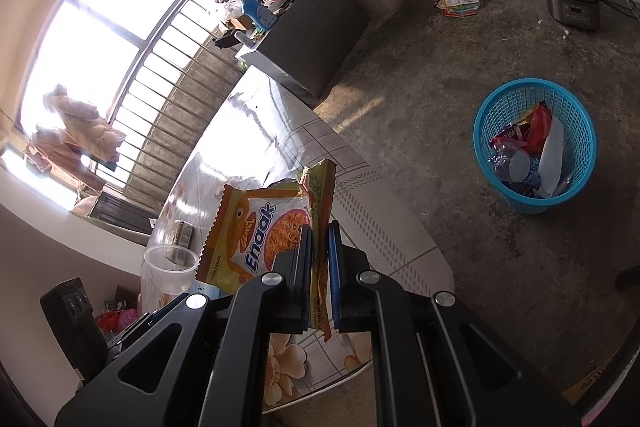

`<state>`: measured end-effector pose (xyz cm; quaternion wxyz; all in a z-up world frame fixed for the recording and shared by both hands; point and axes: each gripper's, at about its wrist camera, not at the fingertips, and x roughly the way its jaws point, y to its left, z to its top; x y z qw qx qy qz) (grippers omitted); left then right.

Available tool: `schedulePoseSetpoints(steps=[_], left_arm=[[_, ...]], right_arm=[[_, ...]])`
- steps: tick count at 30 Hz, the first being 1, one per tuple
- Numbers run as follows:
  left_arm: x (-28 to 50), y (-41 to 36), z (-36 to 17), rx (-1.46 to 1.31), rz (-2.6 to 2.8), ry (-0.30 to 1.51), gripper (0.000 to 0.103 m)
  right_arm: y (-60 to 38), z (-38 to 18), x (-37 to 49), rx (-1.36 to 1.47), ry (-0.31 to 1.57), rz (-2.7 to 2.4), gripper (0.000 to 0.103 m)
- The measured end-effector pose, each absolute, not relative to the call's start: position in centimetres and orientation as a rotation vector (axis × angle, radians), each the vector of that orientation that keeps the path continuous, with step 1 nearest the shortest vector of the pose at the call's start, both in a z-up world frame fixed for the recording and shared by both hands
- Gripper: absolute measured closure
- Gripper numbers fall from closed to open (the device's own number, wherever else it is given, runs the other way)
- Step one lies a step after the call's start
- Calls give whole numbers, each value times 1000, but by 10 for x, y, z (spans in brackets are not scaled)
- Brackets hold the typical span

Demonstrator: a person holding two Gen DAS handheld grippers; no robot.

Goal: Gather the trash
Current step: 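Grasp the blue box with the left gripper while the right holds the snack packet, then carry the box and snack packet to the blue basket and release both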

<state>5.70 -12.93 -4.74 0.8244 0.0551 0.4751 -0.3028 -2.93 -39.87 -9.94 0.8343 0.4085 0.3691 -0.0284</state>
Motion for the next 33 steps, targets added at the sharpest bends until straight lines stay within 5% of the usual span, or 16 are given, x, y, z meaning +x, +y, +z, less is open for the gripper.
schedulePoseSetpoints(steps=[2, 7, 24, 26, 33], left_arm=[[53, -130, -47, 116, -669, 999, 30], [50, -144, -58, 241, -637, 1001, 21], [66, -139, -81, 247, -594, 1164, 20], [66, -139, -82, 231, -612, 1161, 35], [71, -161, -55, 221, -695, 1103, 37]], right_arm=[[-398, -100, -30, 866, 782, -61, 95], [-402, -104, -34, 887, 775, -70, 95], [-438, -126, -50, 983, 753, -125, 95], [-445, -127, -53, 993, 743, -142, 95], [-497, -128, -82, 1044, 656, -287, 95]])
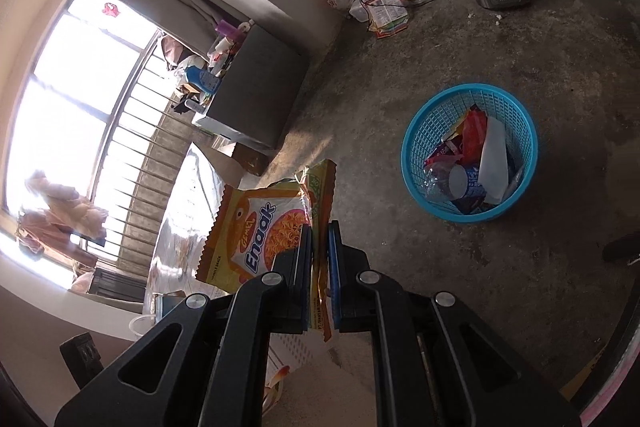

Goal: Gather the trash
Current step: 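Carry the box and snack packet to the blue basket and release both, then move both grippers back over the table toward the clear cup and tissue pack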

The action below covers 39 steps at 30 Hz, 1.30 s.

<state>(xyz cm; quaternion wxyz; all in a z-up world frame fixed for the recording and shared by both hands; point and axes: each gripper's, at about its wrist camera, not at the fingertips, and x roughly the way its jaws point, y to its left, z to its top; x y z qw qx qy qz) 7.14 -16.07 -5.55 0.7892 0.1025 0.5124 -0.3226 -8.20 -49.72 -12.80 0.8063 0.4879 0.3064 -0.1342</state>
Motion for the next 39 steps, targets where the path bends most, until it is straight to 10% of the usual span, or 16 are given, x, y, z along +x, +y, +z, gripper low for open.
schedulePoseSetpoints(steps=[9, 17, 20, 29, 39], left_arm=[[99, -313, -27, 219, -979, 1093, 37], [129, -486, -110, 316, -1074, 1218, 27], [147, -514, -145, 273, -1002, 1245, 21], [159, -474, -115, 166, -1013, 1161, 21], [136, -365, 18, 23, -1058, 857, 13]], right_arm=[[-563, -152, -114, 1070, 605, -569, 95], [-620, -229, -76, 1177, 664, -691, 92], [-646, -276, -61, 1223, 689, -742, 59], [-654, -332, -76, 1286, 755, -843, 55], [-609, -216, -84, 1054, 567, -714, 55]])
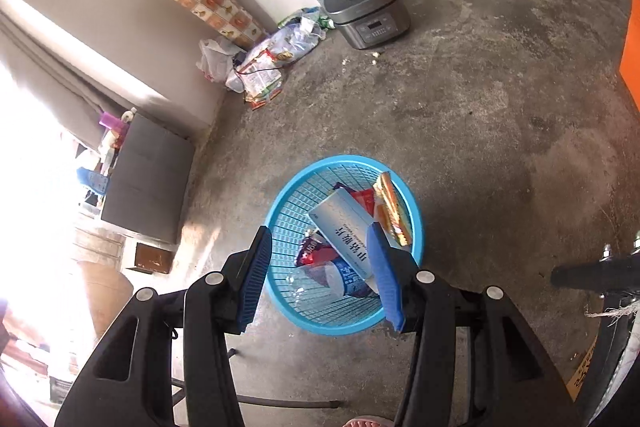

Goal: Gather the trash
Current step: 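Move both grippers back over the table toward the clear cup and tissue pack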

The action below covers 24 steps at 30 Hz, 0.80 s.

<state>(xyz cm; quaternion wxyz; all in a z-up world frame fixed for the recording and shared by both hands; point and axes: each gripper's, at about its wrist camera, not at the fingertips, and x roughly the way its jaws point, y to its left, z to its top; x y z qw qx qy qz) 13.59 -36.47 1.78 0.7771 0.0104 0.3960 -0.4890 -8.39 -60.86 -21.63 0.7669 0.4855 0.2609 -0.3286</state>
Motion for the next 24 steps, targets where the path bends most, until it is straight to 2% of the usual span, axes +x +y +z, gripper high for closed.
schedulePoseSetpoints(steps=[6, 12, 18, 24], left_arm=[[141, -254, 66, -77, -951, 788, 12], [149, -114, 86, -155, -764, 677, 12], [144, -1, 66, -125, -524, 673, 12], [134, 58, 20, -175, -466, 770, 12]], right_arm=[[-547, -130, -62, 887, 500, -477, 51], [-474, -85, -32, 786, 557, -204, 50], [-395, -75, 8, 745, 668, 46, 50], [-323, -76, 44, 713, 788, 224, 50]])
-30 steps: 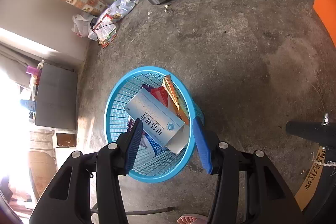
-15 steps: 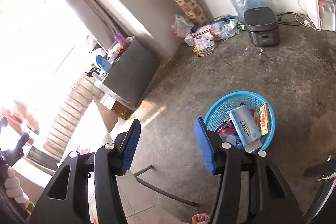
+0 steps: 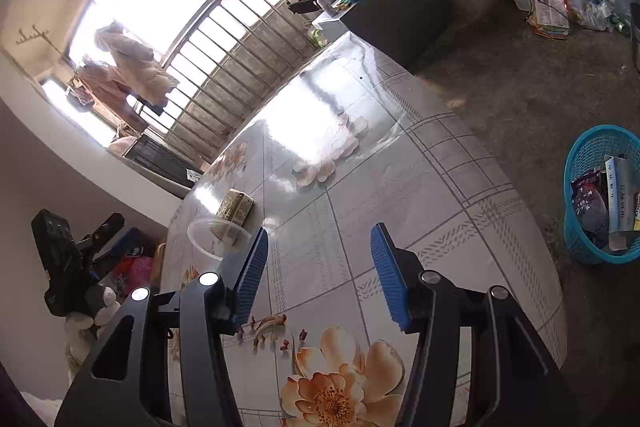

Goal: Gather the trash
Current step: 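Move both grippers back over the table toward the clear cup and tissue pack, then grasp the clear plastic cup rim with the left gripper while the right grasps the gold tissue pack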

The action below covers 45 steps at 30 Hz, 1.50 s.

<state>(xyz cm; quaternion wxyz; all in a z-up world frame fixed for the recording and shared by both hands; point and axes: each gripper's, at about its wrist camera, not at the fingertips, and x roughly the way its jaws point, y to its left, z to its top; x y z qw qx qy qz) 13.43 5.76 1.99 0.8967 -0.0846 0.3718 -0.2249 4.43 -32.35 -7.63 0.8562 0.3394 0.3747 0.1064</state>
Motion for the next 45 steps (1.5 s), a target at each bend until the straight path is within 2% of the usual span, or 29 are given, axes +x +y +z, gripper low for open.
schedulePoseSetpoints(steps=[2, 4, 6, 8, 12, 15, 17, 21, 24, 25, 26, 29, 38, 45], left_arm=[[131, 62, 8, -191, -476, 796, 15], [131, 62, -2, -193, -490, 817, 25], [134, 59, -9, -223, -523, 840, 29], [140, 51, -10, -257, -564, 855, 37], [153, 20, -10, -226, -596, 873, 39], [166, -5, -21, -156, -578, 907, 48], [169, -10, -34, -112, -534, 944, 60], [155, 0, -33, -105, -544, 932, 62], [140, 11, -31, -70, -539, 922, 68], [136, 17, -30, -70, -535, 922, 75], [132, 22, -31, -72, -525, 926, 86], [126, 41, -37, -89, -484, 952, 99], [116, 93, -27, -190, -437, 893, 99], [169, 138, -18, -282, -257, 795, 99]], right_arm=[[-305, -76, 53, 702, 813, 265, 50], [-290, -76, 62, 701, 835, 304, 51], [-278, -76, 72, 691, 855, 315, 51], [-268, -76, 78, 673, 860, 323, 54], [-261, -77, 87, 667, 869, 314, 56], [-259, -79, 86, 663, 885, 313, 56], [-258, -80, 86, 650, 892, 305, 56], [-262, -74, 85, 632, 889, 290, 56], [-265, -72, 90, 626, 884, 281, 56], [-265, -71, 91, 626, 882, 280, 56], [-264, -70, 94, 625, 880, 283, 56], [-258, -68, 99, 614, 878, 292, 56], [-229, -63, 124, 559, 906, 323, 56], [-204, -78, 160, 608, 967, 373, 56]])
